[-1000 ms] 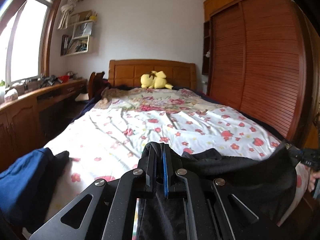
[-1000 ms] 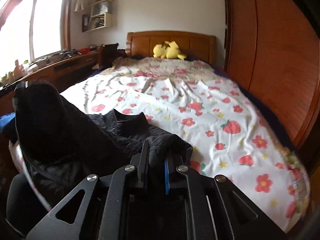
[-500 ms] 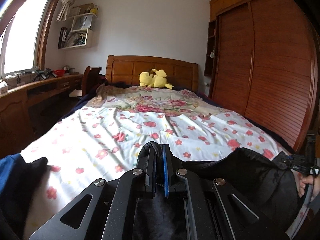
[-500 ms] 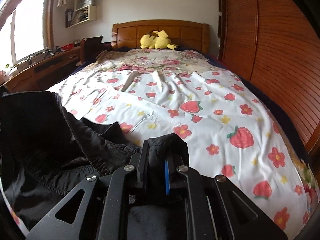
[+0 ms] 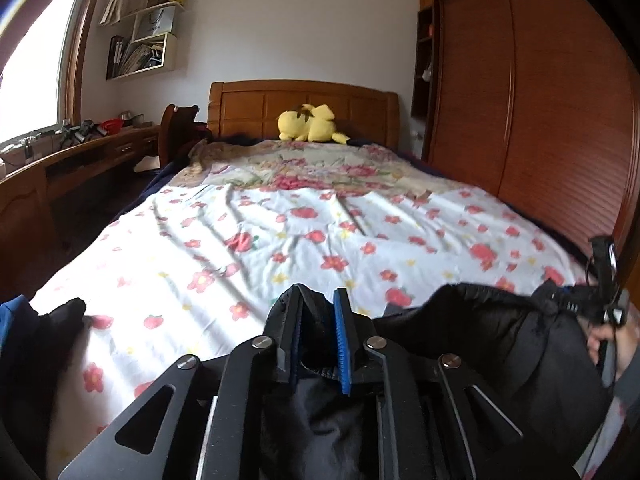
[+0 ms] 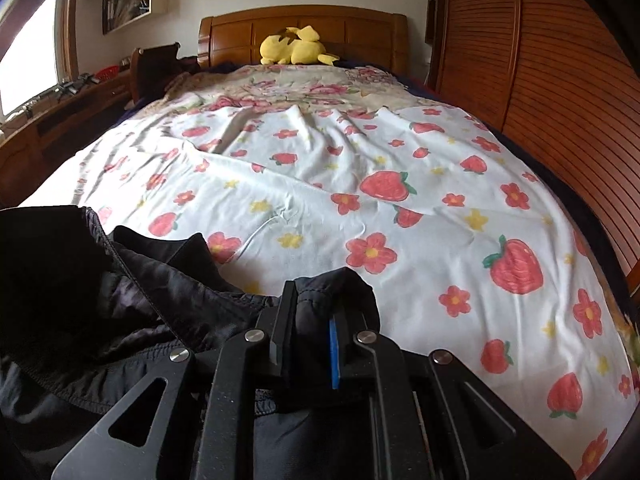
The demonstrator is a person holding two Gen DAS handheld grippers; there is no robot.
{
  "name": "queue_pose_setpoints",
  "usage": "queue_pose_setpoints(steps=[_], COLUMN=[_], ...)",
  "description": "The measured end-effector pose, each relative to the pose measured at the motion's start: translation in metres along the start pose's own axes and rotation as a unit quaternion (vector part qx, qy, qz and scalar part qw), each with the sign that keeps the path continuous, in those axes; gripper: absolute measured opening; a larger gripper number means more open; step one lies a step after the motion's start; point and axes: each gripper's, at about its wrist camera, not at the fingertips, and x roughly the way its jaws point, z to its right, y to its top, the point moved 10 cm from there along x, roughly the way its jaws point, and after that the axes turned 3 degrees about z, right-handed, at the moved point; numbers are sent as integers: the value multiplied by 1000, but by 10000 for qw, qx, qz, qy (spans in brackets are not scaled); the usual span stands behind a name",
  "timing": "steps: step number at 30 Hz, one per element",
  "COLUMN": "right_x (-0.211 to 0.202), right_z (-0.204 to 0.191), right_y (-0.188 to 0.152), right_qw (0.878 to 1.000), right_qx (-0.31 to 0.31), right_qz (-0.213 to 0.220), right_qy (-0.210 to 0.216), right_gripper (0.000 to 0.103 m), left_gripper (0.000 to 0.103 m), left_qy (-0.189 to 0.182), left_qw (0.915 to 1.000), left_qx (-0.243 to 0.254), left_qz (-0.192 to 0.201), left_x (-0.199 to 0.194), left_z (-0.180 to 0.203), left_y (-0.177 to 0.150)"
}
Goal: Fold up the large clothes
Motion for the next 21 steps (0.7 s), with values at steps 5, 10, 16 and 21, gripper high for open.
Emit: queue_pose_setpoints(steps=[5, 10, 16, 21], right_x=[-1, -11, -17, -30], right_z=[-1, -6, -3, 8], right_y=[9, 18, 26, 40], right_qw=[9999, 9998, 9988, 9979], right_qx=[147, 166, 218, 258], right_qz=[-45, -39, -214, -71], right_qy=[-18, -120, -378, -597], right_gripper=[16, 24, 35, 40], left_gripper=[31, 45, 47, 47], left_qy=[70, -149, -247, -360], left_qw=[9999, 9998, 9997, 9993], left_qx=[62, -113, -5, 65], left_qz=[51, -11, -34, -13], left_x=[-15, -23, -33, -41], left_z=[-8, -11, -4, 1], left_y=[-3, -7, -11, -13])
